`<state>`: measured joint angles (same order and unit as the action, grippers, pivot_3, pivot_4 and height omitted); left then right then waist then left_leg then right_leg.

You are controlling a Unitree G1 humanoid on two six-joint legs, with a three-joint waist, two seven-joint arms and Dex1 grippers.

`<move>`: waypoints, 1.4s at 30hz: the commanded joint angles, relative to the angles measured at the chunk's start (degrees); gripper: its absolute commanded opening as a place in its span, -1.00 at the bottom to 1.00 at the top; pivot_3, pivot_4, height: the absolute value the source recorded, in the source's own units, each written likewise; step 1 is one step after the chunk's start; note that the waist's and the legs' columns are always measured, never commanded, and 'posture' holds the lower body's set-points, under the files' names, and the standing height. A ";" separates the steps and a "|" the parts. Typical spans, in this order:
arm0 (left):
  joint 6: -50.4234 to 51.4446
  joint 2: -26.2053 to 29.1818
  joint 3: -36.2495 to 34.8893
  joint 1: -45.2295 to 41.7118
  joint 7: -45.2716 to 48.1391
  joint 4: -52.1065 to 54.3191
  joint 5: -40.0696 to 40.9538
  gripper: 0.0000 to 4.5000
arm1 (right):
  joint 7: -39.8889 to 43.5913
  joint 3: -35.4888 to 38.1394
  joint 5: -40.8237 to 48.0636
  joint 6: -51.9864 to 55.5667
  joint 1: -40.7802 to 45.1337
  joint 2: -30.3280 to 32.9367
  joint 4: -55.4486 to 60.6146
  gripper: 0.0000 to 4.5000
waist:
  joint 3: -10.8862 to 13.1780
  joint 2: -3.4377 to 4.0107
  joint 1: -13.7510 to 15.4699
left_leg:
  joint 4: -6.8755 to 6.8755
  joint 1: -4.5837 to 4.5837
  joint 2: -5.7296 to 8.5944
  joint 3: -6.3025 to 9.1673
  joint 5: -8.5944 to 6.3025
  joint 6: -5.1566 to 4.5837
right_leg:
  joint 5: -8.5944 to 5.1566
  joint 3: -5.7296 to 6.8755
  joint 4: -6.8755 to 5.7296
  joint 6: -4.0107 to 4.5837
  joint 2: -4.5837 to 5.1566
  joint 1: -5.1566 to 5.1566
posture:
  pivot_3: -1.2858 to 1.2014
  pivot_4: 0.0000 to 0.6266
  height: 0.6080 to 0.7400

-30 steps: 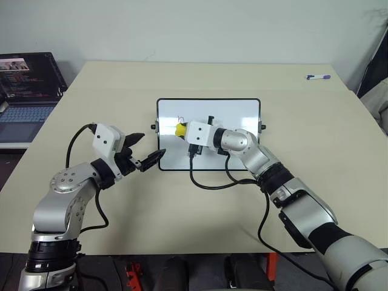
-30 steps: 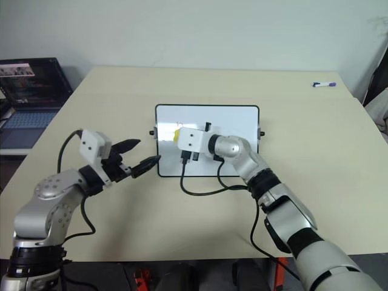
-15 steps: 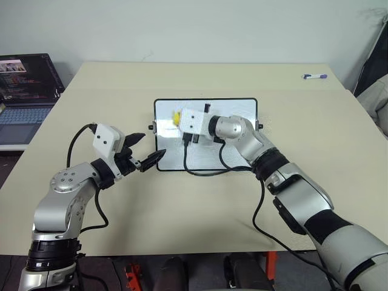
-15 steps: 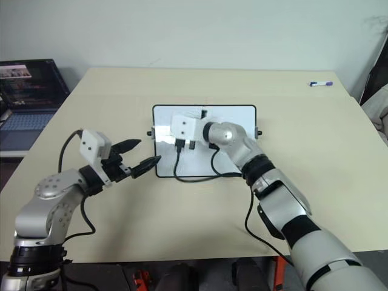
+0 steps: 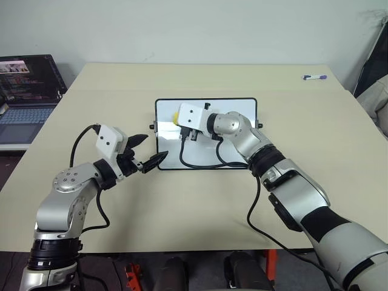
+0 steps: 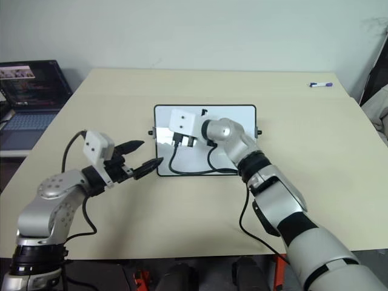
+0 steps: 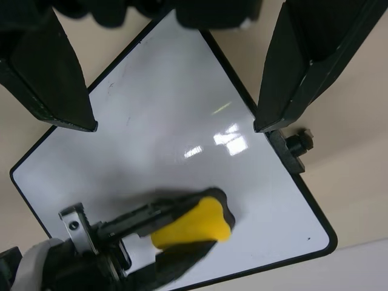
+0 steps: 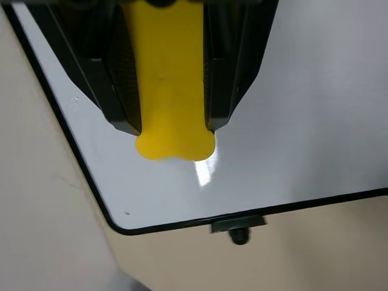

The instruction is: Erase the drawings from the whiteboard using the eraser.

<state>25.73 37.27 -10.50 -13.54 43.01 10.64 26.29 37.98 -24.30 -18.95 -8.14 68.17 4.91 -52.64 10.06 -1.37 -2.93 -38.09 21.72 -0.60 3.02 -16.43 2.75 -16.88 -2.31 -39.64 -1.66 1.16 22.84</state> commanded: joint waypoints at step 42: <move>-11.97 -15.04 33.46 -29.78 29.47 -18.03 -10.17 1.00 | -30.80 36.75 22.50 60.69 -57.83 6.66 79.40 -0.52 | 0.00 0.02 0.94 | 0.05 0.42 0.10 -0.34 0.07 -0.16 | 0.06 -0.17 0.38 -0.14 -0.53 0.30 | 0.03 -0.52 1.00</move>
<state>15.57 22.75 22.70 -41.93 71.59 -7.38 16.67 8.27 12.01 4.38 55.33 9.20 11.00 27.54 10.05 -1.35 -1.99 -38.04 22.15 -0.50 2.69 -16.37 2.58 -16.83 -2.47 -39.24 -1.80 0.63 23.14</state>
